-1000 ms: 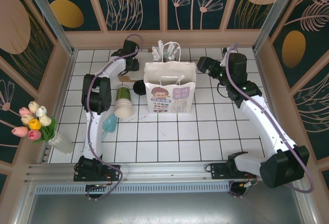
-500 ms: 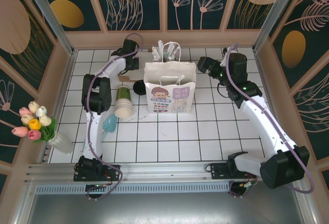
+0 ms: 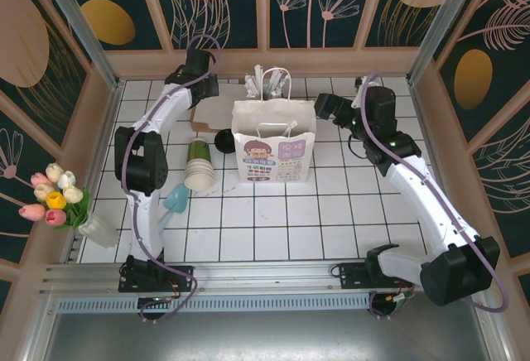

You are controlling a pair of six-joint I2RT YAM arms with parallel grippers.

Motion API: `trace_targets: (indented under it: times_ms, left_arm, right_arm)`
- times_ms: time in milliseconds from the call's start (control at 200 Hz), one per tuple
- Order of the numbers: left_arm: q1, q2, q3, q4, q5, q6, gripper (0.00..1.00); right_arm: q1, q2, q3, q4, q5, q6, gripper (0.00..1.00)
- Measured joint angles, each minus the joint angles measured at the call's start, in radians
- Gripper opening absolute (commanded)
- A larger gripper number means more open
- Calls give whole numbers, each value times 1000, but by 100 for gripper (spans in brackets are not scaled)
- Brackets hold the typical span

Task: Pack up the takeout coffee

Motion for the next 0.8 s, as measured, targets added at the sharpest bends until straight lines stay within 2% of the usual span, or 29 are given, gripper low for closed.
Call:
trace_targets:
  times_ms: [45, 70, 130, 205, 325, 500, 651, 751, 801]
  left_arm:
    - [0, -3, 13, -8, 15, 0, 54]
    - [0, 0, 21, -13, 28, -1, 66]
    - [0, 11, 25, -25, 57, -1, 80]
    - [0, 30, 4, -32, 82, 0, 87]
    - [0, 65, -56, -41, 84, 8, 78]
    - [0, 157, -58, -55, 68, 27, 68]
    - [-2, 175, -41, -57, 34, 35, 33]
    - [-5, 176, -41, -55, 28, 36, 16]
    - [-6, 176, -41, -54, 25, 29, 14]
  right_arm:
    - [8, 0, 0, 0, 0, -8, 99]
    - [13, 0, 0, 0, 0, -12, 99]
    - [20, 0, 0, 0, 1, -17, 99]
    - [24, 0, 0, 0, 2, -22, 99]
    - [30, 0, 0, 0, 9, -31, 99]
    - [47, 0, 1, 0, 24, -39, 99]
    - [58, 0, 3, -4, 30, -40, 99]
    - [63, 0, 9, -6, 34, -40, 99]
    - [64, 0, 14, -7, 37, -40, 99]
